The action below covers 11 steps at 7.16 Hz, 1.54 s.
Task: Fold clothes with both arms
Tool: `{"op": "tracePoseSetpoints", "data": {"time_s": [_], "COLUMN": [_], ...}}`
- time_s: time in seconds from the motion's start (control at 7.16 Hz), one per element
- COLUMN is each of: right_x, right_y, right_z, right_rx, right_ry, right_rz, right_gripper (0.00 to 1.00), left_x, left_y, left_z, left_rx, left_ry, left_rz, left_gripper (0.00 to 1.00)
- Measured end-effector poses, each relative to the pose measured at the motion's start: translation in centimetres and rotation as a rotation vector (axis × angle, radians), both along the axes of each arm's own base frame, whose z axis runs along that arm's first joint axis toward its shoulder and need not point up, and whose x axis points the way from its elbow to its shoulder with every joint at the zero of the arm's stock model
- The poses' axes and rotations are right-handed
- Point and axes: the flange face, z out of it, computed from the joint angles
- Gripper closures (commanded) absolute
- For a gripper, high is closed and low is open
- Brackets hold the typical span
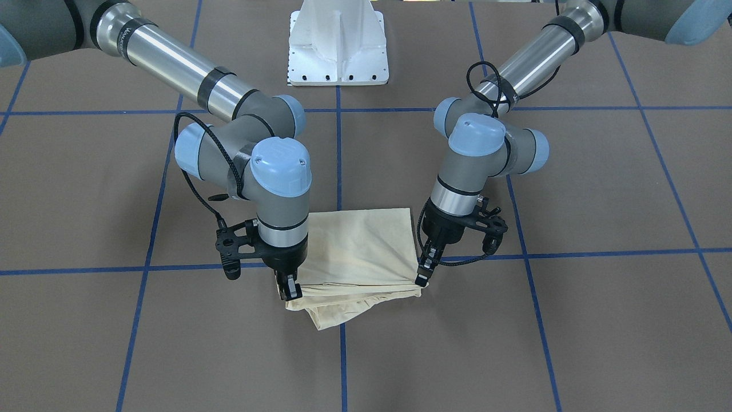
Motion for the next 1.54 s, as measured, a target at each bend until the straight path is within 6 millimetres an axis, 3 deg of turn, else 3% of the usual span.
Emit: {"op": "tracePoseSetpoints", "data": {"time_s": [0.28, 0.42, 0.56, 0.7, 0.84, 0.98, 1.26, 1.54], "right_x": [-0.6, -1.0, -1.1, -0.9, -0.1, 1.5, 6.1, 13.0], "right_y": [-1.3, -1.7, -2.2, -2.9, -4.0, -5.5, -8.4, -8.4], "right_z": [0.6, 0.7, 0.5, 0.2, 0.0, -0.2, 0.8, 6.7], "right_rx": [0.015, 0.021, 0.021, 0.019, 0.021, 0.033, 0.071, 0.150], "right_ry": [0.004, 0.000, 0.000, 0.004, 0.009, 0.017, 0.041, 0.075], "right_rz": [-0.011, -0.011, -0.009, -0.001, 0.007, -0.001, -0.076, -0.234], "right_gripper": [0.71, 0.62, 0.36, 0.00, 0.00, 0.00, 0.00, 0.00], "left_x": [1.0, 1.0, 0.9, 0.4, -0.8, -2.5, -6.0, -10.7], "left_y": [-1.1, -1.4, -1.7, -2.3, -3.4, -4.7, -6.6, -5.3], "left_z": [0.0, 0.1, 0.5, 0.9, 1.1, 1.1, 1.2, 3.2], "left_rx": [0.006, 0.008, 0.011, 0.025, 0.050, 0.079, 0.131, 0.238], "left_ry": [-0.012, -0.017, -0.020, -0.027, -0.037, -0.046, -0.068, -0.103], "left_rz": [0.001, 0.001, -0.001, -0.004, -0.009, -0.012, 0.043, 0.207], "left_gripper": [1.00, 0.90, 0.78, 0.70, 0.39, 0.00, 0.00, 0.00]}}
